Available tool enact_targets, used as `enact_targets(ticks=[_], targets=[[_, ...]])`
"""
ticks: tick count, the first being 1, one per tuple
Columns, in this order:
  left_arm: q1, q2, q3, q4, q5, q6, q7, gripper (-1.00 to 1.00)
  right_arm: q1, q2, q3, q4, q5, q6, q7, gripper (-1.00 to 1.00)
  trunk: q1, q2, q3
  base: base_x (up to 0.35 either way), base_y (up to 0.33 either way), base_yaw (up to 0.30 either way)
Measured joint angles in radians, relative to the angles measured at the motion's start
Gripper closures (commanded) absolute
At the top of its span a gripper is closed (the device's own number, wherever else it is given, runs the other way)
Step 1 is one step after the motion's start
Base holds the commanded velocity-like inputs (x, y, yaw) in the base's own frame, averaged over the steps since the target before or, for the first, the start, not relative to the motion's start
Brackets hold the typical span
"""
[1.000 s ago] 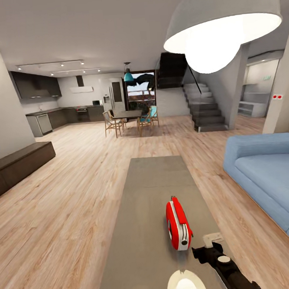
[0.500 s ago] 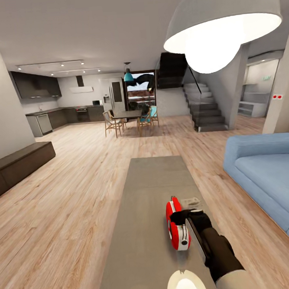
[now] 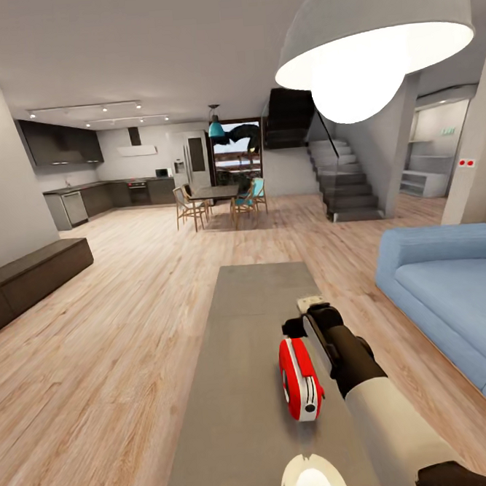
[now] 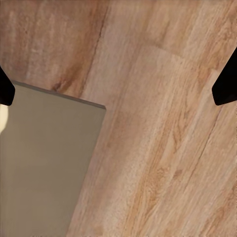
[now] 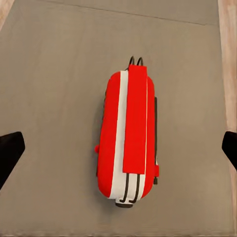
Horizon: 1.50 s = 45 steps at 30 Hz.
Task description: Turn on the radio receiver that's on the table in the living room.
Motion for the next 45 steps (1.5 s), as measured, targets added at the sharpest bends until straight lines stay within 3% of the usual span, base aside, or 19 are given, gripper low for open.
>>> enact_targets(ticks=[10,37,45], targets=[[0.000,0.000,0.001,0.000,0.000,-0.001,0.000,-1.00,-0.007,-0.001,0.000,0.095,0.002,-0.001,-0.004,-1.00,0.000,0.000,0.000,0.000,0.000,0.000],[0.000,0.003,0.002,0.000,0.000,0.001,0.001,-1.00,-0.007,-0.002,0.000,0.096,0.011,-0.011,-0.001,-1.00,0.000,0.000,0.000,0.011,0.008,0.000],[0.000,0.006,-0.002,0.000,0.000,0.008,-0.011,-1.00,-0.007,-0.018,0.000,0.090,0.011,-0.011,-0.003,-1.00,0.000,0.000,0.000,0.000,0.000,0.000]])
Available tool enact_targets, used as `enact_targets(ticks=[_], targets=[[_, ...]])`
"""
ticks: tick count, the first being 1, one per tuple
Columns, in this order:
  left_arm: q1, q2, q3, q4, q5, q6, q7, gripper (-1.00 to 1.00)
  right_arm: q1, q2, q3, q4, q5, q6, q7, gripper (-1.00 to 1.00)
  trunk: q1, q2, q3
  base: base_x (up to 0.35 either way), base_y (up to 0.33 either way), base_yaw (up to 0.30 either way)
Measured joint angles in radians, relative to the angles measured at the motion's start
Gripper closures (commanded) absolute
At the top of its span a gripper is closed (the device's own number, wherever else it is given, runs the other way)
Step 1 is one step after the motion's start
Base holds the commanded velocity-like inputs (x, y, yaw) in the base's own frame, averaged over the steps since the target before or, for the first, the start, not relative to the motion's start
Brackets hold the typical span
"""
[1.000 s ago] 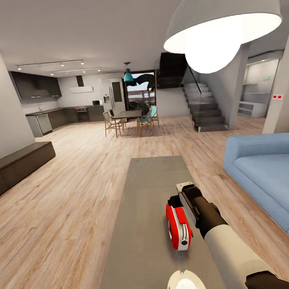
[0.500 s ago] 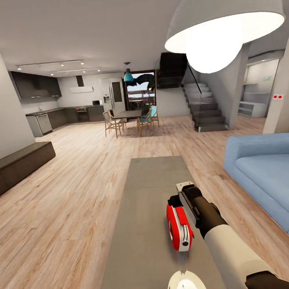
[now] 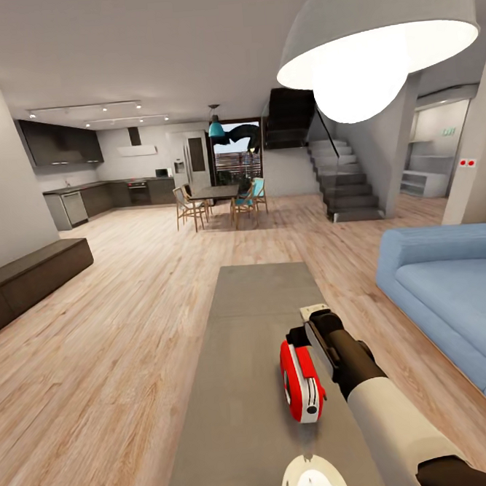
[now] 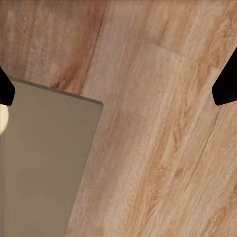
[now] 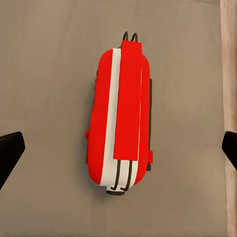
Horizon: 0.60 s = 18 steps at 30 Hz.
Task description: Turn on the radio receiver that's on the table in the living room.
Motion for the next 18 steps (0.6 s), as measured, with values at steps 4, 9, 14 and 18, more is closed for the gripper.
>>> enact_targets(ticks=[4,9,14,18], targets=[[0.000,0.000,-0.002,0.000,0.001,0.001,-0.002,-1.00,0.000,-0.001,0.000,-0.001,0.000,-0.001,-0.001,-1.00,0.000,0.000,0.000,0.000,0.000,0.000],[0.000,0.000,-0.003,-0.001,0.001,-0.005,-0.002,-1.00,0.000,-0.002,0.000,-0.001,0.000,-0.003,-0.003,-1.00,0.000,0.000,0.000,0.000,0.000,0.000],[0.000,-0.002,-0.005,-0.003,0.003,-0.007,-0.002,-1.00,0.000,-0.001,0.000,-0.001,-0.001,-0.004,-0.002,-1.00,0.000,0.000,0.000,0.000,0.000,0.000],[0.000,-0.003,-0.005,-0.004,0.003,-0.008,-0.002,-1.00,0.000,-0.001,0.000,-0.001,-0.002,-0.005,0.002,-1.00,0.000,0.000,0.000,0.000,0.000,0.000]])
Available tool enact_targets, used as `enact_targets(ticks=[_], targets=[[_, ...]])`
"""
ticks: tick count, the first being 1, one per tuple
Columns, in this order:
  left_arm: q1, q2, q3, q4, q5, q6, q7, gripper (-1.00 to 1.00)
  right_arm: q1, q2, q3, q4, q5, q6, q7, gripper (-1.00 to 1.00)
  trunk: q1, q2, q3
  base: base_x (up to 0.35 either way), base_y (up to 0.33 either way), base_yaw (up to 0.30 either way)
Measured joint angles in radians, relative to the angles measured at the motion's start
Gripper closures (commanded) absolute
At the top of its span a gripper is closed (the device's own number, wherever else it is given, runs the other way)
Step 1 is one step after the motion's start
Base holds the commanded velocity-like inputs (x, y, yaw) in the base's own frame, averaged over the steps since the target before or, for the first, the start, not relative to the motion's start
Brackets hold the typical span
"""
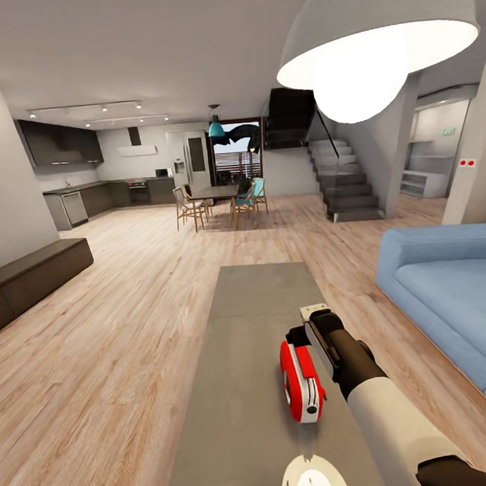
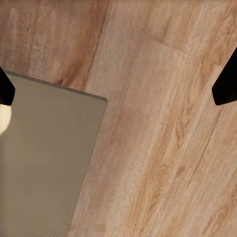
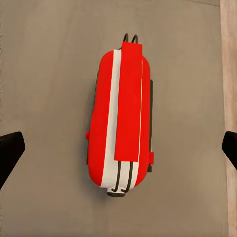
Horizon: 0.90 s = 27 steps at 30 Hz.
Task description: Turn on the radio receiver that's on the table in the living room.
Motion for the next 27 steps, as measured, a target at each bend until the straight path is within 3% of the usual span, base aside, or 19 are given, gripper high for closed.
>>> enact_targets(ticks=[5,13,27], targets=[[0.000,-0.001,0.000,0.000,0.001,0.000,0.000,-1.00,0.000,0.000,0.001,0.002,-0.002,-0.047,0.004,-1.00,0.019,-0.035,-0.016,0.000,0.000,0.000],[0.000,0.000,0.000,0.000,0.001,-0.002,0.000,-1.00,0.000,0.000,0.001,0.003,-0.002,-0.062,0.004,-1.00,0.050,-0.091,-0.041,0.000,0.000,0.000],[0.000,0.003,0.001,-0.008,0.000,-0.044,0.000,-1.00,0.000,-0.023,-0.027,0.002,0.000,-0.085,0.004,-1.00,0.050,-0.091,-0.041,0.000,0.000,0.000]])
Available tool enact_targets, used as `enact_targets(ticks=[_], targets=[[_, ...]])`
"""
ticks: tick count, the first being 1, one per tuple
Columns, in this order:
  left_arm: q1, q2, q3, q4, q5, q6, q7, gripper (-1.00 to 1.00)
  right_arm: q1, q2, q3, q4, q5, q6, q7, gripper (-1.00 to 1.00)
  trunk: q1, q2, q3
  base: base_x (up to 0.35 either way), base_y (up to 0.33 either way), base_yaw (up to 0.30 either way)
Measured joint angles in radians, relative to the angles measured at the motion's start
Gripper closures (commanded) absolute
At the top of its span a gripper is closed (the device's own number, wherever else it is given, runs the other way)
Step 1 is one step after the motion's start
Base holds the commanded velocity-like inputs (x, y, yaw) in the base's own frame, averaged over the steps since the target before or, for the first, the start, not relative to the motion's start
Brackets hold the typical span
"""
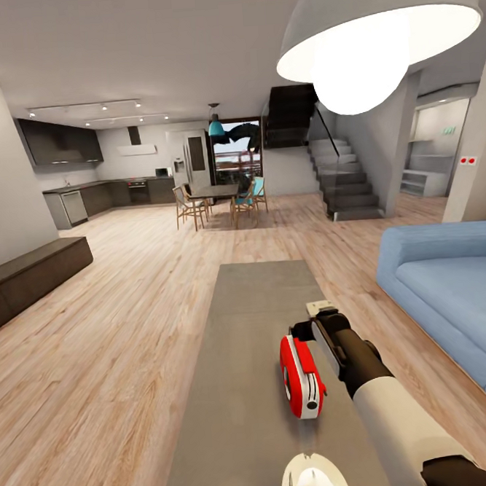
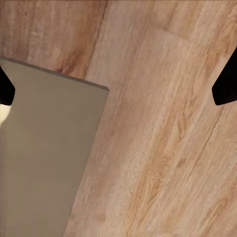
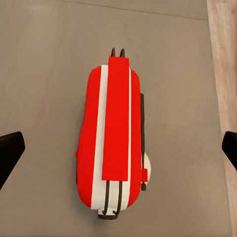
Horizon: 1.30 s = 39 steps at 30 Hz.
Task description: Turn on the radio receiver that's on the table in the living room.
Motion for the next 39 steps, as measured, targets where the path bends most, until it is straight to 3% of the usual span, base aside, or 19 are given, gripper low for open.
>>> enact_targets(ticks=[21,39], targets=[[0.000,-0.001,0.000,0.007,-0.003,-0.010,0.000,-1.00,0.000,-0.001,0.004,0.000,-0.002,-0.005,0.002,-1.00,0.000,0.000,-0.001,0.000,0.000,0.000],[0.000,-0.001,-0.001,0.008,-0.003,-0.010,0.001,-1.00,0.000,-0.001,0.003,0.000,-0.002,-0.006,0.003,-1.00,0.000,0.000,-0.028,0.000,0.000,0.000]])
